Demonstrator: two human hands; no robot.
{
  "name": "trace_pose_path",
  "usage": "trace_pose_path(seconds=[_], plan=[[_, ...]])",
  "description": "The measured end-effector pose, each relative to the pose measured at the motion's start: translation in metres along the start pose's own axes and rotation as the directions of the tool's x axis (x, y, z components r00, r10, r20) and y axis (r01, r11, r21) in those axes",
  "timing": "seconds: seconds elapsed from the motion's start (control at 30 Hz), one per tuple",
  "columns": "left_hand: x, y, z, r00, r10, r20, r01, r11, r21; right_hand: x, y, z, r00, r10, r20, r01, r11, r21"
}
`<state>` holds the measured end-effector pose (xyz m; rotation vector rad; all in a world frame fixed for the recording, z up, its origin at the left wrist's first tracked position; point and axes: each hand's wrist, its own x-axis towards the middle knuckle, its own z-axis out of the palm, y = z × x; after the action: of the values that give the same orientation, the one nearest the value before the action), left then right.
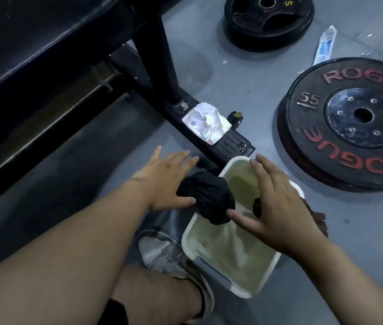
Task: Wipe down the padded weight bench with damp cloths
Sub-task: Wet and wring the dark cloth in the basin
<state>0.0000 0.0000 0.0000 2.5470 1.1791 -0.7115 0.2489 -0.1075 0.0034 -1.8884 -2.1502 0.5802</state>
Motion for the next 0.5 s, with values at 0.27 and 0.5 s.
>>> trace_pose_path(seconds=[0.27,0.5], plan=[[0.03,0.017,0.021,0.993,0.064,0.097,-0.074,0.992,0.101,0.018,-0.015,0.056,0.986,0.038,0.164,-0.061,0.989,0.136],[0.047,0.029,0.014,0.986,0.14,0.093,-0.146,0.987,0.064,0.027,-0.019,0.083,0.977,0.095,0.189,-0.152,0.936,0.317]])
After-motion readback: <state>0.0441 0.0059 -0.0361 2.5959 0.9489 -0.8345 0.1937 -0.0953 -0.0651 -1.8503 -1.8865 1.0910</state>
